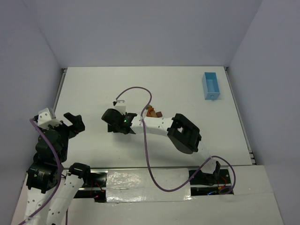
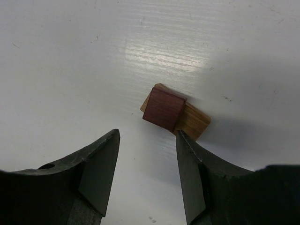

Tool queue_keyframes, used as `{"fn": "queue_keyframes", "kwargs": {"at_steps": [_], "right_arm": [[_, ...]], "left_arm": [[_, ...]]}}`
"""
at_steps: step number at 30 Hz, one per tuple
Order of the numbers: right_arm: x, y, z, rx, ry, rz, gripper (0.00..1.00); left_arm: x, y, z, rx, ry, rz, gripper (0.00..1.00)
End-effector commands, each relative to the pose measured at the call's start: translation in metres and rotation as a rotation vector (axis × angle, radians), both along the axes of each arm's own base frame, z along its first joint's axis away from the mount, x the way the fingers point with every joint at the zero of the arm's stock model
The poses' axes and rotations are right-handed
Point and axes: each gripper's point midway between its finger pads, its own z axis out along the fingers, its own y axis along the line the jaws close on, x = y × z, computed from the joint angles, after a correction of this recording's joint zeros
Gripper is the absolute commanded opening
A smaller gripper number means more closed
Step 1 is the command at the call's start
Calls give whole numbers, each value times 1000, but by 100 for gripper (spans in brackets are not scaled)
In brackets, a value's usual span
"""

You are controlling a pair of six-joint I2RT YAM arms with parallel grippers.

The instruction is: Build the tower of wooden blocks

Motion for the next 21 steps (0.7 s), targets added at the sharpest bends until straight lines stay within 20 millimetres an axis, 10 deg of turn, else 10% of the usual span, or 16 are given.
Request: {"fn": "queue_keyframes", "kwargs": {"at_steps": [1,21], "right_arm": [[11,8,20,50,-22,-25,59],[12,7,9,50,-8,-24,59]], "left_arm": [[1,-1,12,-7,-45,-8,99],[1,-1,11,-6,-43,-8,99]]}}
